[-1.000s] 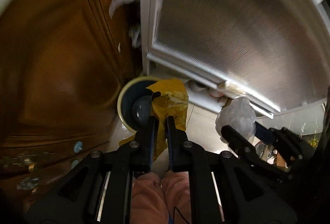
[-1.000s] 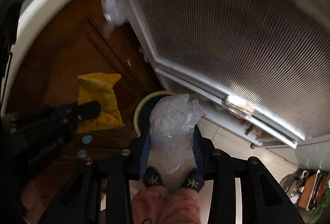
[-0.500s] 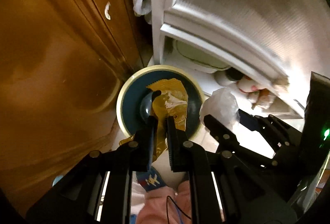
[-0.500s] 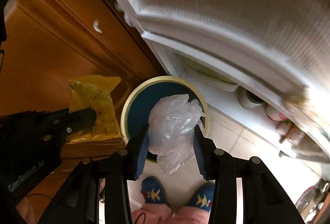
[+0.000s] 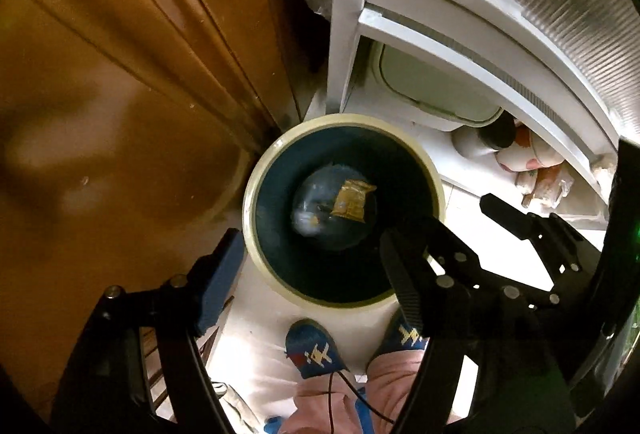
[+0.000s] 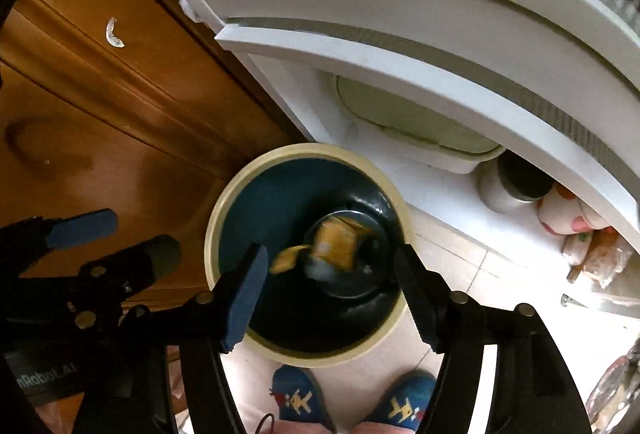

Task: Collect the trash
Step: 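Open both tools to drop the bag and wrapper into the bin, then raise both tools back up toward the table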

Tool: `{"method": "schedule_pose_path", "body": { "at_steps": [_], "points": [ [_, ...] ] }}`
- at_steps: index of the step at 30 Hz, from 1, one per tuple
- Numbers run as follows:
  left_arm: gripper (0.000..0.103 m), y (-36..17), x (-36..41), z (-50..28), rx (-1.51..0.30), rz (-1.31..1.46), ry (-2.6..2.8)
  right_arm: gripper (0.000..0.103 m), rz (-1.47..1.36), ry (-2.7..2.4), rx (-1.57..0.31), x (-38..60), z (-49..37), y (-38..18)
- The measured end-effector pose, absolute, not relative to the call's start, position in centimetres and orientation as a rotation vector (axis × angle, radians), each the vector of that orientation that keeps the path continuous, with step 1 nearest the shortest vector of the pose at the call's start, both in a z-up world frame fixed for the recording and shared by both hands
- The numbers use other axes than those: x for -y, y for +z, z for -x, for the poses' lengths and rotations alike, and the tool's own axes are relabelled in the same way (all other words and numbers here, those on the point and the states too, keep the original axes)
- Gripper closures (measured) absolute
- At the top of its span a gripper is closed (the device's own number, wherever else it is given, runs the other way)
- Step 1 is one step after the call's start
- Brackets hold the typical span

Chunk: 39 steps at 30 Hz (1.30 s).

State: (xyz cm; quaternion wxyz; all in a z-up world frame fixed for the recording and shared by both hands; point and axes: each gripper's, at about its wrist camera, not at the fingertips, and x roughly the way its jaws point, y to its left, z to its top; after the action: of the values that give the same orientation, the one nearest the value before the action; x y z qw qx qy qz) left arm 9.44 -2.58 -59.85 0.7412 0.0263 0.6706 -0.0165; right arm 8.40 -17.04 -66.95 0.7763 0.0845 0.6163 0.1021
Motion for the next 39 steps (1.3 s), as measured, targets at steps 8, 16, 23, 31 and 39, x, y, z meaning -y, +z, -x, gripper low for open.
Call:
{"method": "schedule_pose_path", "body": {
  "at_steps": [8,16,23,31,39],
  "points": [
    [0.035,-57.2,3.3,-8.2,-1.463,-0.068,-0.056,0.035,-0.191,0.166,-1.342,18.7,-6.3,-64.8],
    [0.035,-49.4,4.8,-6.2,-1.452,-0.073,-0.097,0.035,-0.214,0.102,-1.322,20.5,-3.3,-58.0],
    [0.035,-38.0,7.1,-3.7,-1.406,-0.104,-0.187,0.035,-0.245,0.076,-1.305,22.3,-0.3,-48.2],
    [0.035,-23.5,7.6,-2.9,-1.278,-0.096,-0.29,0.035,-0.271,0.076,-1.221,23.7,2.0,-33.2],
    [0.033,-11.4,5.9,-3.2,-1.071,-0.082,-0.349,0.035,-0.248,0.025,-1.041,24.4,3.8,-20.7]
  ]
}}
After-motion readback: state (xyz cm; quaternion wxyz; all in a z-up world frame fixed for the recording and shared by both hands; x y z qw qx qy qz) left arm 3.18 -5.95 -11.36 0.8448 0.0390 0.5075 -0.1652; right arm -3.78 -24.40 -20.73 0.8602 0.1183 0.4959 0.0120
